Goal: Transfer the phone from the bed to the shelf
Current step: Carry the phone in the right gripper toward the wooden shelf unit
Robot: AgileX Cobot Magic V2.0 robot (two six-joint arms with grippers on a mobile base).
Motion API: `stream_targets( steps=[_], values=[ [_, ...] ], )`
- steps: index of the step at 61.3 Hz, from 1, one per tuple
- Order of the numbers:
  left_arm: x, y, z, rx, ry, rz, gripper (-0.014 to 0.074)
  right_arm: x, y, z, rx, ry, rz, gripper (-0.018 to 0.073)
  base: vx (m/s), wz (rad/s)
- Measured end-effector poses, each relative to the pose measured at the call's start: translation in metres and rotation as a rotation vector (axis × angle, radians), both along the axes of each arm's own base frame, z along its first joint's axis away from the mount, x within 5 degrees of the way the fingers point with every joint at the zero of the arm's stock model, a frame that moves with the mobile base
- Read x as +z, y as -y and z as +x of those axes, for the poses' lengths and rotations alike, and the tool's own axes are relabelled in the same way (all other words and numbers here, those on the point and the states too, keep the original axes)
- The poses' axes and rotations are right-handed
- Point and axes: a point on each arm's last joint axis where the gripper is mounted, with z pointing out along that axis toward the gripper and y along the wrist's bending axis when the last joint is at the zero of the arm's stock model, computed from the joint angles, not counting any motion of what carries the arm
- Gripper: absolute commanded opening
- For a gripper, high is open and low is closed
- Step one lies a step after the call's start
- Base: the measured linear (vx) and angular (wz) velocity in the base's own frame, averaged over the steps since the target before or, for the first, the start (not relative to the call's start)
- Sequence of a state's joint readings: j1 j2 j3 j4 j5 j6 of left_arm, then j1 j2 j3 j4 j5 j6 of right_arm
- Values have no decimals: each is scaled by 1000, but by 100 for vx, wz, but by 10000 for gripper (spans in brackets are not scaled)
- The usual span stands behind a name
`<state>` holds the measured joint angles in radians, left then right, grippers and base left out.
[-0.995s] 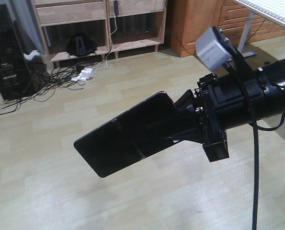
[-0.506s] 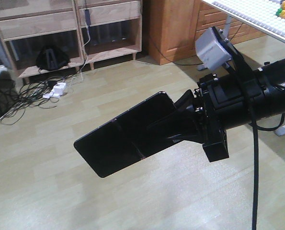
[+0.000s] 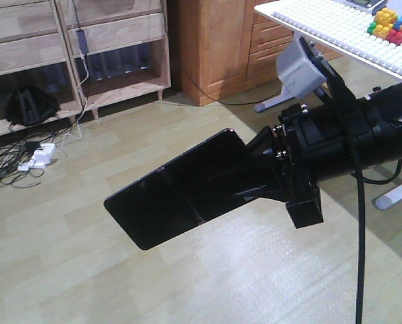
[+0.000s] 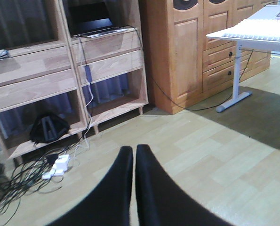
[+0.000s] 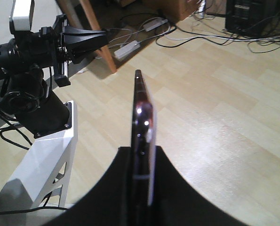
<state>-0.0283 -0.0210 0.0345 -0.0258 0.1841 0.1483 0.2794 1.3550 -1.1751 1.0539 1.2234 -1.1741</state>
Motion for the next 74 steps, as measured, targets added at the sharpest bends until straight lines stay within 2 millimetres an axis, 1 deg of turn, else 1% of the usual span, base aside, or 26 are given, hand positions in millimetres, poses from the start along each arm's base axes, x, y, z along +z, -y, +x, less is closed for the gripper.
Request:
stream_targets(
  steps=[74],
  values=[
    [0,0,0,0,0,0,1,0,0,0,0,0,0,-3,41,-8]
  ],
)
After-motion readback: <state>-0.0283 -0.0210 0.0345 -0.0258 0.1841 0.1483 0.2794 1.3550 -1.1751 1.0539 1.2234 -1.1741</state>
